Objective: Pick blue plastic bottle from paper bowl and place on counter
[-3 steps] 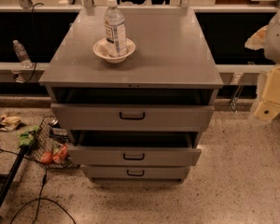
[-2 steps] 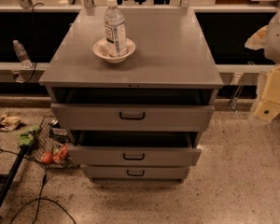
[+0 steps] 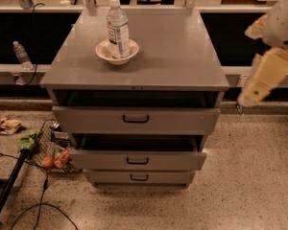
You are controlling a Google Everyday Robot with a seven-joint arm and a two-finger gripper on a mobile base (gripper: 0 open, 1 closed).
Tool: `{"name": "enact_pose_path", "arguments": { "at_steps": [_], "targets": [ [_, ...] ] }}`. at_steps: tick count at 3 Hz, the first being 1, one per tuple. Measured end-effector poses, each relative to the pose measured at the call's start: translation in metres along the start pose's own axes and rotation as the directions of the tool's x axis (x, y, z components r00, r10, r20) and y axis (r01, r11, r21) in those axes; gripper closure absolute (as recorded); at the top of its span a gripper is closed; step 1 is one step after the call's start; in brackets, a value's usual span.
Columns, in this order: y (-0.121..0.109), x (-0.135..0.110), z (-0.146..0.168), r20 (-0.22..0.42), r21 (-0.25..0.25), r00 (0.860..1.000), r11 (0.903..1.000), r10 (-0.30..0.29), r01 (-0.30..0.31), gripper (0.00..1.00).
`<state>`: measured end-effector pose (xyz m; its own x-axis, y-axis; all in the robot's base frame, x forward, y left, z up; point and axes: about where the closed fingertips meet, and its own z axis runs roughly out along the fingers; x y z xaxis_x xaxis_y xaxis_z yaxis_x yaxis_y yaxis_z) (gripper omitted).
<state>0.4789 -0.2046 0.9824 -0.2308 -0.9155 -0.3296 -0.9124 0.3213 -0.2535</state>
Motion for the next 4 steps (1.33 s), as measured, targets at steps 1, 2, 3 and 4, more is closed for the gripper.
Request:
{"name": "enact_pose_path", "arguments": {
  "at_steps": [1,2,3,4],
  "targets": [
    [-0.056,-0.052,0.036,0.245,-0.029,0.968,0.9984,0.055,-0.049,0.00],
    [-0.096,-0.101,0.064,0.434,-0.073,0.896,0.9949,0.095,-0.070,0.00],
    [-0.129,-0.150,0.091,0.581,-0.104,0.803,0.9905,0.134,-0.090,0.00],
    [-0.150,-0.192,0.101,0.640,-0.074,0.749,0.9846,0.169,-0.158,0.00]
  ]
}}
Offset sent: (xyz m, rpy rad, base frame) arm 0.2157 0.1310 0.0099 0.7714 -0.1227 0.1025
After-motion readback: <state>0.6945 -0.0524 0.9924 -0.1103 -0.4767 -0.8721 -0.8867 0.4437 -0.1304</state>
